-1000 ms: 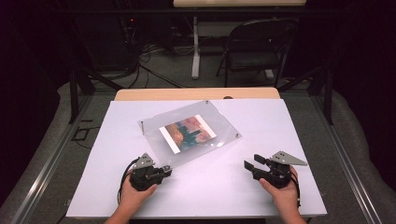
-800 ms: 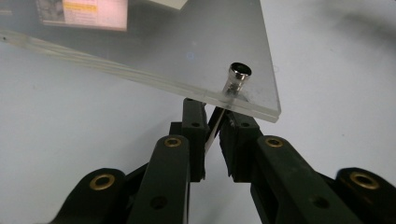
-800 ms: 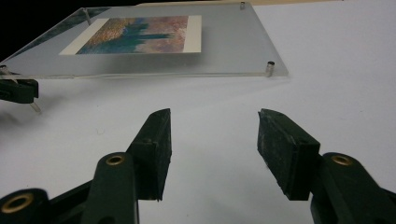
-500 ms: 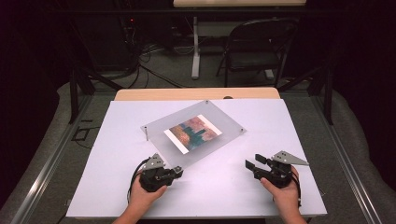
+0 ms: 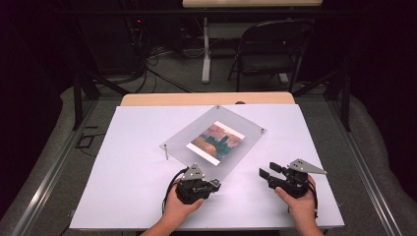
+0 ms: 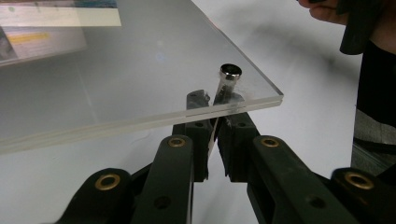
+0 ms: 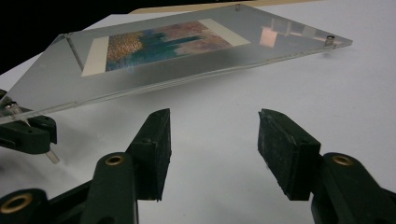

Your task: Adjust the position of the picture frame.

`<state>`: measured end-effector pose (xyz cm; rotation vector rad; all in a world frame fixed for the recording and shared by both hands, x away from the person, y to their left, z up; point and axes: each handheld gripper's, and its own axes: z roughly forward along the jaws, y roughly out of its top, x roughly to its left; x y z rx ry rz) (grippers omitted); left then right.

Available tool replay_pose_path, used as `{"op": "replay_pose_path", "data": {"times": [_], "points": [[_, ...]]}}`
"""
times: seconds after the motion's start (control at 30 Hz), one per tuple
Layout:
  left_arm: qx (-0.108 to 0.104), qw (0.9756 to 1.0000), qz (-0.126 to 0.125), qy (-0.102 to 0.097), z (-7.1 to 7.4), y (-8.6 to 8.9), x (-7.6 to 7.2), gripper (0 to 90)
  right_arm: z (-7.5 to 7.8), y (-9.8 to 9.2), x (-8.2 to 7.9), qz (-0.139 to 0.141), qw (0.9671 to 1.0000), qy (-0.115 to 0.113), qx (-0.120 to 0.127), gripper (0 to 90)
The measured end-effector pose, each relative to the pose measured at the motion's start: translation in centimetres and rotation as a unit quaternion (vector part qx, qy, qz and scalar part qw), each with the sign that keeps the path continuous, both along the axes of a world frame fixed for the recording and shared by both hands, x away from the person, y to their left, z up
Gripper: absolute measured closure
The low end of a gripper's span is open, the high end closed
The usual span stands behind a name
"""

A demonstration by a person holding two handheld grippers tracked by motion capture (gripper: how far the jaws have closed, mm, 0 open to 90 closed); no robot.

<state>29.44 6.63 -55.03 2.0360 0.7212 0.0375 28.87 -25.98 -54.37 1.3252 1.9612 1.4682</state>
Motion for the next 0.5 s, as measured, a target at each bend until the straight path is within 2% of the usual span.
{"op": "replay_pose_path", "data": {"times": [0.13,0.33,0.5], "points": [[0.002,1.0,-0.002,-0.001,-0.53,-0.72,-0.06,82.4,-0.01,-0.06,0.0,0.001,1.0,0.001,0.001,44.0],[0.0,1.0,-0.005,0.0,-0.88,-0.61,-0.02,81.7,-0.07,-0.14,0.06,-0.001,1.0,0.004,0.004,44.0],[-0.006,0.9999,0.0,0.009,-0.99,-0.32,-0.15,78.7,-0.05,-0.21,0.02,-0.004,0.9999,0.005,0.008,43.9]]}}
